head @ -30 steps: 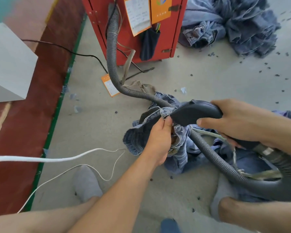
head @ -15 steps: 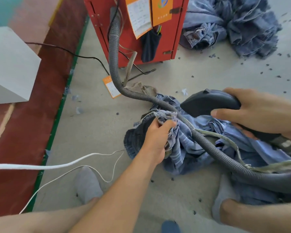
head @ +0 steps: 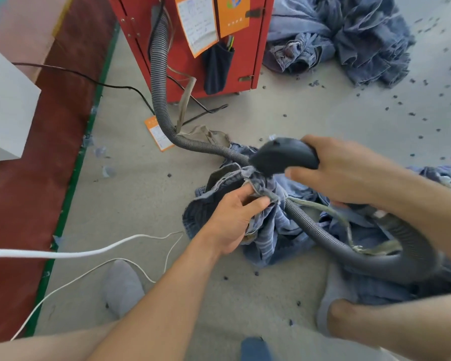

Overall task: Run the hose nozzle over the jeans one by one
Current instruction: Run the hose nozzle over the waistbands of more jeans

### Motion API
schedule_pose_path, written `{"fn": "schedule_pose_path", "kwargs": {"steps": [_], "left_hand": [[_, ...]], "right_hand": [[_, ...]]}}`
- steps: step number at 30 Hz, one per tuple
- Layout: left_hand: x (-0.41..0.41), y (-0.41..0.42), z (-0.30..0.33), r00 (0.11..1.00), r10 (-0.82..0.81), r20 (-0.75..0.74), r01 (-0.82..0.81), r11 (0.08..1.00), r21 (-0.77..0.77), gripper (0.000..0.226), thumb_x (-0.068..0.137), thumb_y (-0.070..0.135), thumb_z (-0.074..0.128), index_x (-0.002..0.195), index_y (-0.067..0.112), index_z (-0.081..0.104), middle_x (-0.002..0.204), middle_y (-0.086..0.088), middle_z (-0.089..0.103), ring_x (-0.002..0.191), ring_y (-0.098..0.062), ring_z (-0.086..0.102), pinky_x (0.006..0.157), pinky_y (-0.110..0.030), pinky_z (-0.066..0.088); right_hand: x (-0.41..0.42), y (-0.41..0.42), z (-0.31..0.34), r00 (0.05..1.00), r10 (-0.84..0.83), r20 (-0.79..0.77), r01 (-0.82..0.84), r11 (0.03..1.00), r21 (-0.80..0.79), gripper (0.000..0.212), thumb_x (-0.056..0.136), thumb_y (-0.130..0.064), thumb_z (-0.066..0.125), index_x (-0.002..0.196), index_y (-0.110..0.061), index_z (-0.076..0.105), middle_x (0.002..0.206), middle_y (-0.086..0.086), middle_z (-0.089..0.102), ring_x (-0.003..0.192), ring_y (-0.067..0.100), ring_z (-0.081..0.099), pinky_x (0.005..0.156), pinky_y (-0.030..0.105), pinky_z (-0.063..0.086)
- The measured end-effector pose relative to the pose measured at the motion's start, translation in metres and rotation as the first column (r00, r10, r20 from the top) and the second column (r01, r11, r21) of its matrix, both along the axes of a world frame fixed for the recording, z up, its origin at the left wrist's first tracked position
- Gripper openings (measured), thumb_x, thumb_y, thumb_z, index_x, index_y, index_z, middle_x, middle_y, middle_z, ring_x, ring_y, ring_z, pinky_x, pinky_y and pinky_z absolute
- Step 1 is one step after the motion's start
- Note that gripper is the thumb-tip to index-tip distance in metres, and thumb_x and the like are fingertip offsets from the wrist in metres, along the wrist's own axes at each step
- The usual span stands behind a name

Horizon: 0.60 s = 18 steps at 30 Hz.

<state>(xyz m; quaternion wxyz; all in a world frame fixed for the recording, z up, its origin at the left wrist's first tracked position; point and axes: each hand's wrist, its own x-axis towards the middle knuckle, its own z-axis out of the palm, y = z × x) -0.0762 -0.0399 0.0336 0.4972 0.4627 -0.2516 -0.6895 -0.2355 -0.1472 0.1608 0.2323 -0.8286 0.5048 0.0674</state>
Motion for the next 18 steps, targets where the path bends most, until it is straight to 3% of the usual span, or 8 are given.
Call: {"fn": "schedule_pose_path", "kwargs": {"steps": [3, 6, 10, 13, 18], "left_hand": [[-0.002, -0.003, 0.006, 0.998, -0.002, -0.057, 0.005, 0.999, 0.05, 0.032, 0.101, -0.001, 0.052, 0.132, -0.007, 0.059, 0.137, -0.031, 0.059, 0.133, -0.041, 0.055, 0.117, -0.05, 0.041], [0.001, -0.014, 0.012, 0.995, 0.093, -0.042, -0.088, 0.989, 0.121, 0.037, 0.099, 0.012, 0.057, 0.127, -0.012, 0.058, 0.135, -0.033, 0.058, 0.133, -0.046, 0.052, 0.117, -0.058, 0.038], [0.005, -0.02, 0.012, 0.978, 0.192, -0.078, -0.175, 0.967, 0.187, 0.029, 0.102, 0.006, 0.051, 0.125, -0.004, 0.065, 0.13, -0.027, 0.065, 0.13, -0.042, 0.057, 0.115, -0.053, 0.044], [0.001, -0.018, 0.012, 0.986, 0.114, -0.125, -0.096, 0.984, 0.149, 0.033, 0.103, 0.004, 0.046, 0.133, -0.002, 0.061, 0.133, -0.023, 0.066, 0.132, -0.037, 0.057, 0.116, -0.048, 0.043], [-0.008, -0.011, 0.013, 0.994, 0.048, -0.101, -0.029, 0.984, 0.173, 0.04, 0.099, 0.006, 0.05, 0.132, -0.017, 0.048, 0.139, -0.037, 0.053, 0.135, -0.048, 0.049, 0.118, -0.057, 0.038]], "right_hand": [[-0.005, -0.01, 0.007, 0.993, -0.11, 0.031, 0.111, 0.994, -0.022, 0.022, 0.093, -0.047, 0.065, 0.103, -0.029, 0.057, 0.061, -0.001, 0.063, 0.047, 0.017, 0.064, 0.044, 0.026, 0.043], [-0.021, -0.009, 0.025, 0.995, -0.085, 0.061, 0.081, 0.995, 0.063, 0.02, 0.088, -0.049, 0.066, 0.096, -0.034, 0.058, 0.053, -0.008, 0.065, 0.036, 0.017, 0.062, 0.035, 0.024, 0.044], [-0.028, 0.005, 0.033, 0.998, -0.05, 0.046, 0.043, 0.989, 0.144, 0.017, 0.088, -0.052, 0.064, 0.096, -0.039, 0.056, 0.048, -0.002, 0.064, 0.037, 0.019, 0.062, 0.045, 0.031, 0.047], [-0.02, 0.005, 0.024, 0.996, -0.072, 0.048, 0.061, 0.976, 0.208, 0.015, 0.09, -0.049, 0.066, 0.096, -0.039, 0.058, 0.049, 0.002, 0.065, 0.036, 0.021, 0.061, 0.044, 0.031, 0.049], [-0.008, -0.012, 0.002, 0.955, -0.23, 0.187, 0.2, 0.966, 0.164, 0.013, 0.096, -0.037, 0.069, 0.101, -0.028, 0.061, 0.055, 0.007, 0.063, 0.039, 0.022, 0.058, 0.04, 0.033, 0.051]]}}
